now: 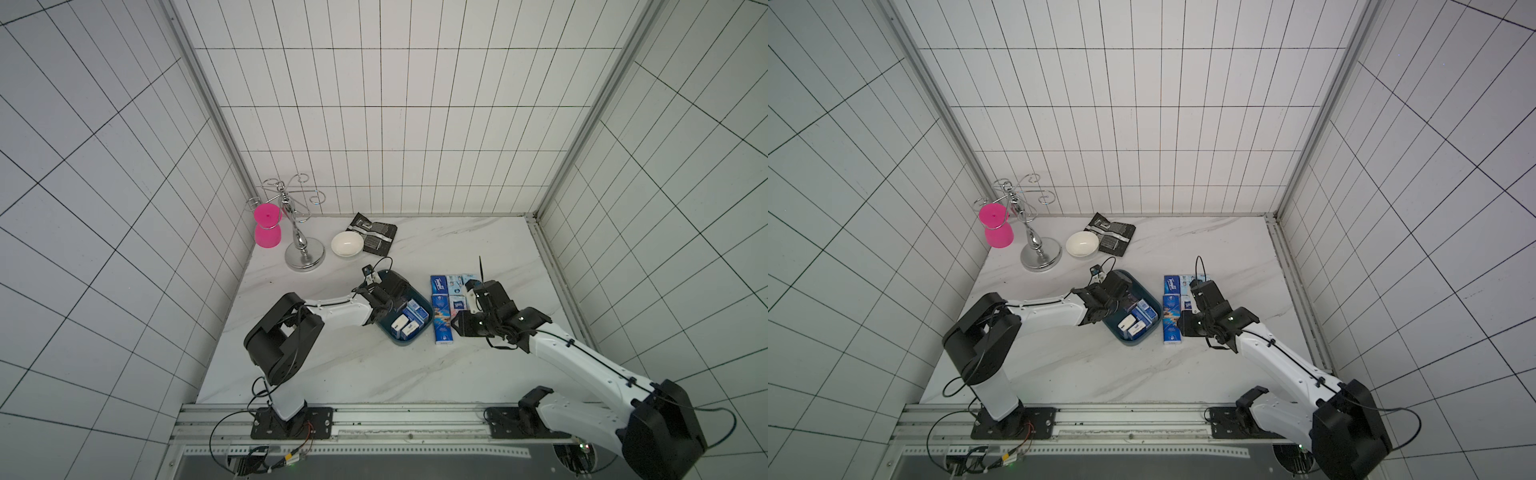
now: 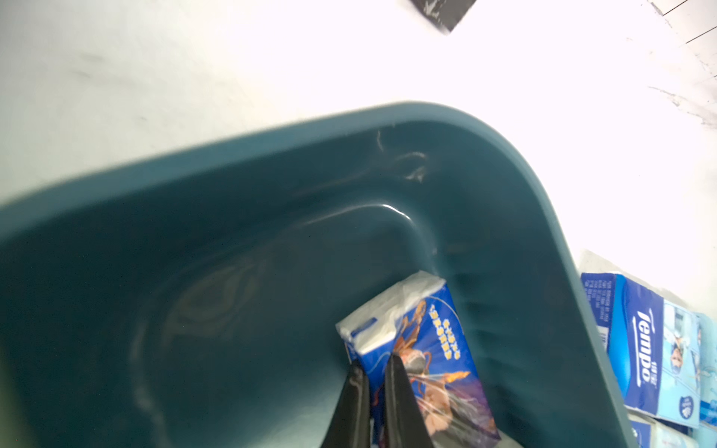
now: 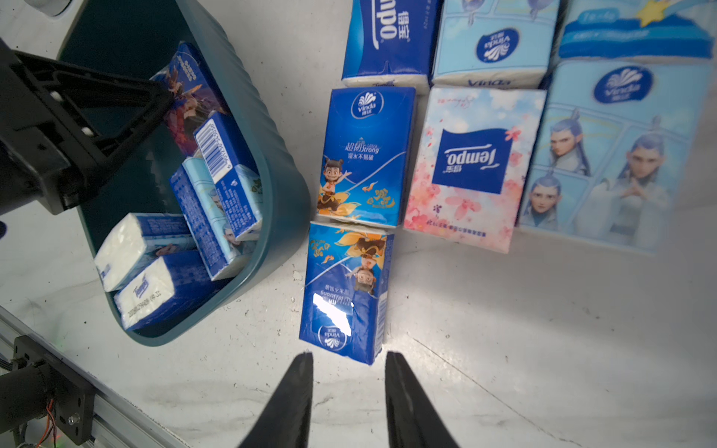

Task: Take the pocket tissues out of the storage box
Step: Pick up the pocket tissues from the storage box, then place the pocket tissues at the center of the board.

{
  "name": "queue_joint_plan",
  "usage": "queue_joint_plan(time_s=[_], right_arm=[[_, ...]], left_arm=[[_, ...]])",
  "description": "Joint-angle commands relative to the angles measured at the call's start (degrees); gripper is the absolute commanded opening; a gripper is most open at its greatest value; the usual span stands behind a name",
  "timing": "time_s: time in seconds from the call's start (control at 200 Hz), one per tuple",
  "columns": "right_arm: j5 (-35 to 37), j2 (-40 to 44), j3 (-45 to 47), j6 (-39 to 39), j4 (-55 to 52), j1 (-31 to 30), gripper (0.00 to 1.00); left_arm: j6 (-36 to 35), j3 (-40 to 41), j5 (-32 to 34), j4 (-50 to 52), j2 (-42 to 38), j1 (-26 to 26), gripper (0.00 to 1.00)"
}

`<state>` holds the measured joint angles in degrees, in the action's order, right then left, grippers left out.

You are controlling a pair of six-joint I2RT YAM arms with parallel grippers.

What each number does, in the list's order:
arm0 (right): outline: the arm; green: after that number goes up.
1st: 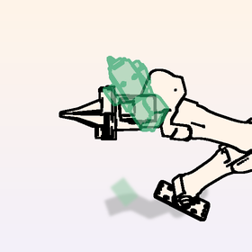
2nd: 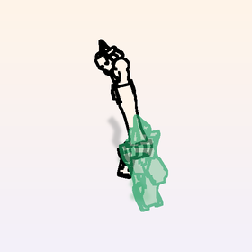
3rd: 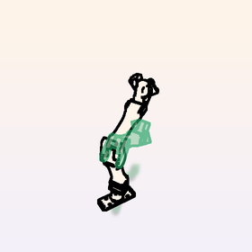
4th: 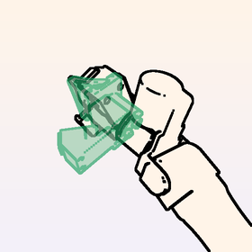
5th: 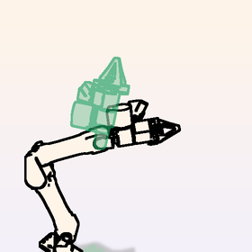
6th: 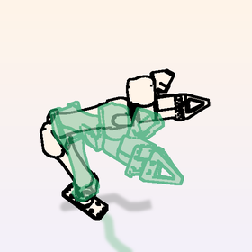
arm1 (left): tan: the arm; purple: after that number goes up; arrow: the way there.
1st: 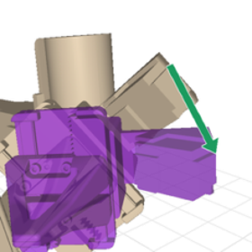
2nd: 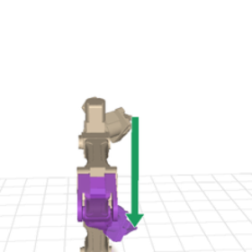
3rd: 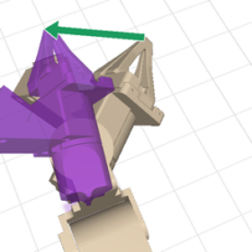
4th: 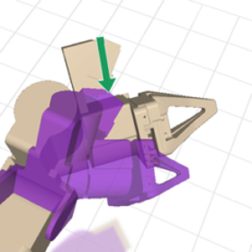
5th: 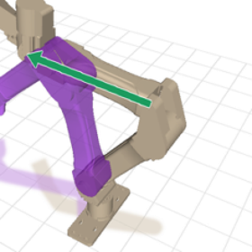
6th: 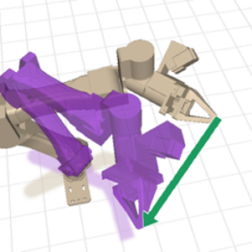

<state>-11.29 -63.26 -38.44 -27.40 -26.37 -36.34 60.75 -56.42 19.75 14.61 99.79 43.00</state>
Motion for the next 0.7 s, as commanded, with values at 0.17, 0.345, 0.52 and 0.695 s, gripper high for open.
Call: queue_joint_plan(time_s=[0.17, 0.345, 0.52, 0.695], right_arm=[[1.47, 1.81, -0.15, 0.79, -0.63, 0.48, 0.35], [3.89, 2.99, -0.06, 0.64, -2.02, 2.25, 0.36], [2.33, 2.44, 0.0, 1.4, -2.63, 6.87, 0.35], [3.52, 4.16, 0.92, 1.15, -3.86, 10.89, 0.35]], left_arm=[[-4.94, 0.81, 4.19, 4.19, -7.47, -0.25, 0.0], [-8.07, 0.41, 5.82, 6.32, -12.82, 1.31, 0.0], [-11.95, -3.59, 6.27, 9.85, -15.99, 5.37, 0.0], [-15.48, -8.3, 0.58, 10.01, -14.86, 10.64, 0.0]])
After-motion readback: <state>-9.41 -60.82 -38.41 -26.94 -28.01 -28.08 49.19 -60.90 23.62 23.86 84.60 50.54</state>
